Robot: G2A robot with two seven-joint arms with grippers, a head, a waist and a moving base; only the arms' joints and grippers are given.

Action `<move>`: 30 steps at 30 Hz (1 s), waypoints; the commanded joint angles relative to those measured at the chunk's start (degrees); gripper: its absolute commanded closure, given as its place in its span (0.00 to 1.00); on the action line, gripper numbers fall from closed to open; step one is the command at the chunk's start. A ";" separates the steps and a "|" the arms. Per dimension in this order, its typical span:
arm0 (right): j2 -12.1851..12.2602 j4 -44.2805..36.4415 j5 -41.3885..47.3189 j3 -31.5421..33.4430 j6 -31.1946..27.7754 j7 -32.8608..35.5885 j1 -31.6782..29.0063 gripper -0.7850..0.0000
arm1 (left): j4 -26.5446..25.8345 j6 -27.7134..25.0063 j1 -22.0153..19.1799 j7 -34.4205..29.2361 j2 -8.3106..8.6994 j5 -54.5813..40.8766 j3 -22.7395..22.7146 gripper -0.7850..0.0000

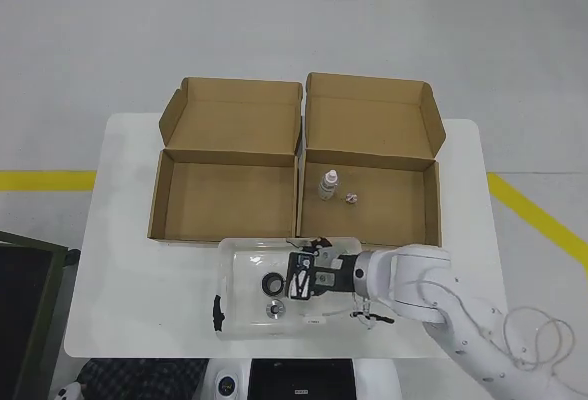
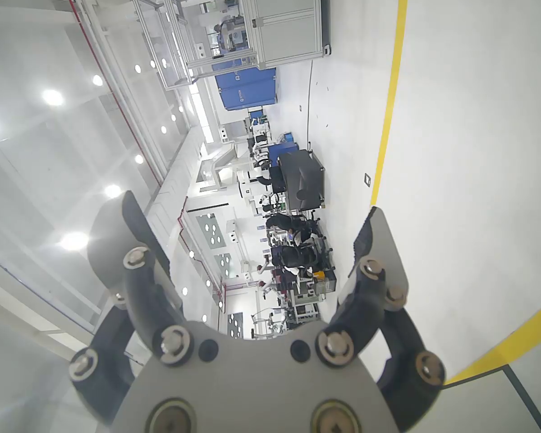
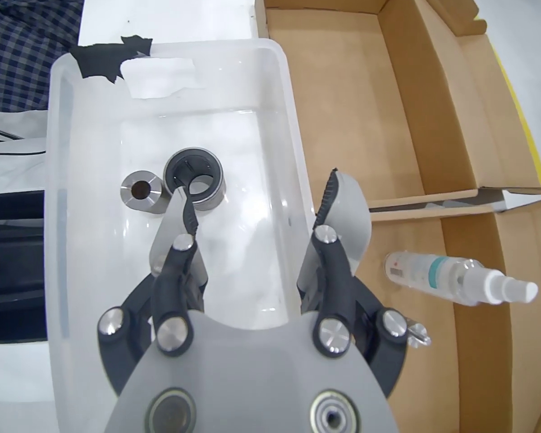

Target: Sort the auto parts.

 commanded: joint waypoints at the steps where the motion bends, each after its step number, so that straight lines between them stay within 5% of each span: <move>1: -0.22 0.79 -0.37 -1.02 0.07 -0.26 0.36 0.33 | 0.00 0.00 0.00 0.00 0.00 0.00 0.00 0.00; 30: -3.51 11.12 -4.35 -10.04 1.83 -4.18 4.80 0.33 | 0.00 0.00 0.00 0.00 0.00 0.00 0.00 0.00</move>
